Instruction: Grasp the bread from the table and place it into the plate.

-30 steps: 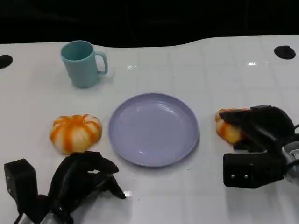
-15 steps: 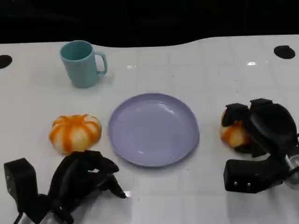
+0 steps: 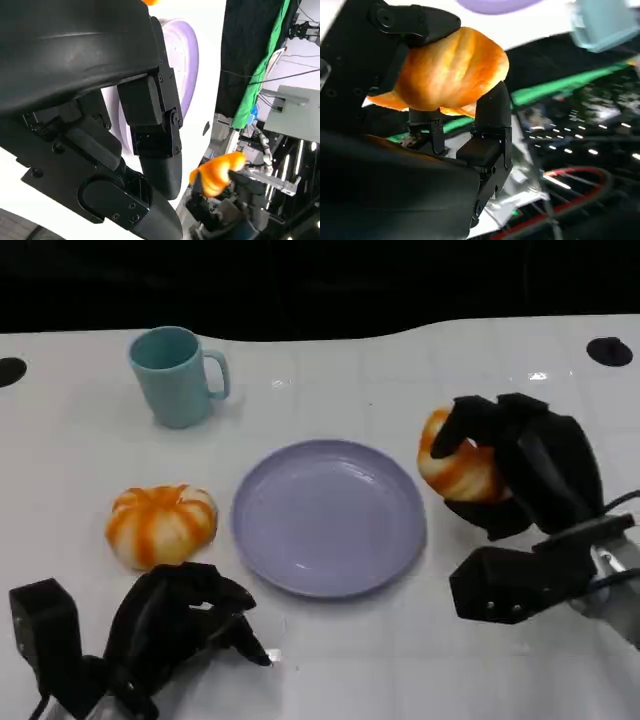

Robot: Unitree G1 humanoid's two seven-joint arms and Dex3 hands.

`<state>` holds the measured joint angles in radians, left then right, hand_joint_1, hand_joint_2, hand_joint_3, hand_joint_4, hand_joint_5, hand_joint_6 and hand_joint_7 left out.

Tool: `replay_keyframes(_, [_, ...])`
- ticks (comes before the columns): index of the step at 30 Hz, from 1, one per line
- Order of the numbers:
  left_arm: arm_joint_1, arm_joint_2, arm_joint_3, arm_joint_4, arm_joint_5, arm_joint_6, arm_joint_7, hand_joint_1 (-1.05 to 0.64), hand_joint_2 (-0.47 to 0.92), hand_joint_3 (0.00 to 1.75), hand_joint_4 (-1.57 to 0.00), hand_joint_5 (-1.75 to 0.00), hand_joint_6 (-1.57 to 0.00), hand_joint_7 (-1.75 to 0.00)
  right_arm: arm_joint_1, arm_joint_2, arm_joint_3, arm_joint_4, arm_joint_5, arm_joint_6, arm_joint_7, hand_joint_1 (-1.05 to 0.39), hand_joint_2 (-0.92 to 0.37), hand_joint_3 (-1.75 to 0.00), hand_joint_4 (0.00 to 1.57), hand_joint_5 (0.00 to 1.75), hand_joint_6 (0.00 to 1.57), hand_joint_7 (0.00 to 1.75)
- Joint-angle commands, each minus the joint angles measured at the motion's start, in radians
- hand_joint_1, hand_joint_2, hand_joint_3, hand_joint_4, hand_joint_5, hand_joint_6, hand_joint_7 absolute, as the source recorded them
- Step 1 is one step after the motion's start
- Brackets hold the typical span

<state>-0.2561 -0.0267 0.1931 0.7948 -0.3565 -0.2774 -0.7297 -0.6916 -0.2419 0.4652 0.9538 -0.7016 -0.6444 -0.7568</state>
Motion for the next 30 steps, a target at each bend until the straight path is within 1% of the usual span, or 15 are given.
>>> replay_keyframes(1, [0.010,0.012,0.001,-0.002,0.007,-0.004,0.013,-1.05,0.70,0.00,-1.57,-0.61,-1.57,-0.24,0.023,0.015,-0.029,-0.068,0.055,-0.030,0.093,-0.05,-0.24,-1.55,1.03,1.75,0.80,1.73])
replay_keyframes(4, [0.009,0.012,0.002,0.001,0.005,-0.005,0.007,-1.05,0.70,0.00,-1.57,-0.62,-1.57,-0.24,0.020,0.033,-0.030,-0.095,0.082,-0.061,0.175,-0.03,-0.22,-1.53,1.01,1.75,0.82,1.67])
replay_keyframes(6, [0.009,0.010,0.003,0.001,0.003,-0.006,0.005,-1.05,0.70,0.00,-1.57,-0.62,-1.57,-0.23,0.010,0.046,-0.024,-0.098,0.086,-0.075,0.218,-0.05,-0.22,-1.55,1.01,1.75,0.82,1.64])
replay_keyframes(9, [0.011,0.008,0.001,0.000,0.005,-0.016,0.002,-1.05,0.71,0.00,-1.57,-0.61,-1.57,-0.23,-0.006,0.069,-0.017,-0.093,0.073,-0.073,0.258,-0.08,-0.21,-1.54,1.00,1.75,0.79,1.69])
replay_keyframes(12, [0.009,0.011,-0.003,0.009,0.009,-0.029,-0.008,-1.05,0.71,0.01,-1.57,-0.60,-1.57,-0.21,-0.024,0.097,-0.003,-0.071,0.051,-0.072,0.269,-0.08,-0.22,-1.47,0.99,1.75,0.77,1.74])
replay_keyframes(14, [0.009,0.011,-0.006,0.010,0.010,-0.030,-0.010,-1.05,0.71,0.00,-1.57,-0.59,-1.57,-0.19,-0.037,0.113,0.009,-0.052,0.034,-0.064,0.267,-0.08,-0.24,-1.45,0.99,1.75,0.76,1.75])
replay_keyframes(19, [0.013,0.013,-0.015,0.006,0.014,-0.027,-0.006,-1.05,0.71,0.00,-1.57,-0.58,-1.57,-0.19,-0.070,0.149,0.035,0.027,-0.003,-0.046,0.245,-0.03,-0.22,-1.41,1.00,1.75,0.78,1.75])
replay_keyframes(25, [0.015,0.014,-0.018,0.003,0.011,-0.027,-0.007,-1.05,0.71,0.00,-1.57,-0.58,-1.57,-0.19,-0.101,0.182,0.031,0.115,0.007,-0.038,0.267,-0.03,-0.25,-1.40,0.96,1.75,0.76,1.75])
replay_keyframes(26, [0.015,0.014,-0.019,0.002,0.013,-0.027,-0.004,-1.05,0.71,0.00,-1.57,-0.58,-1.57,-0.19,-0.108,0.185,0.034,0.127,0.004,-0.026,0.272,-0.05,-0.26,-1.37,0.94,1.73,0.75,1.66])
replay_keyframes(27, [0.016,0.015,-0.019,0.002,0.015,-0.027,-0.002,-1.05,0.72,0.00,-1.57,-0.58,-1.57,-0.19,-0.114,0.186,0.035,0.139,0.002,-0.012,0.280,-0.08,-0.31,-1.27,0.89,1.69,0.80,1.38])
replay_keyframes(29, [0.015,0.015,-0.020,0.002,0.016,-0.028,0.000,-1.05,0.72,0.00,-1.57,-0.58,-1.57,-0.19,-0.121,0.186,0.034,0.153,0.005,0.001,0.297,-0.18,-0.49,-0.86,0.78,1.45,0.83,0.78])
replay_keyframes(30, [0.015,0.015,-0.020,0.001,0.016,-0.027,0.000,-1.05,0.72,0.00,-1.57,-0.58,-1.57,-0.19,-0.122,0.184,0.032,0.155,0.011,0.003,0.316,-0.21,-0.54,-0.74,0.76,1.33,0.83,0.61])
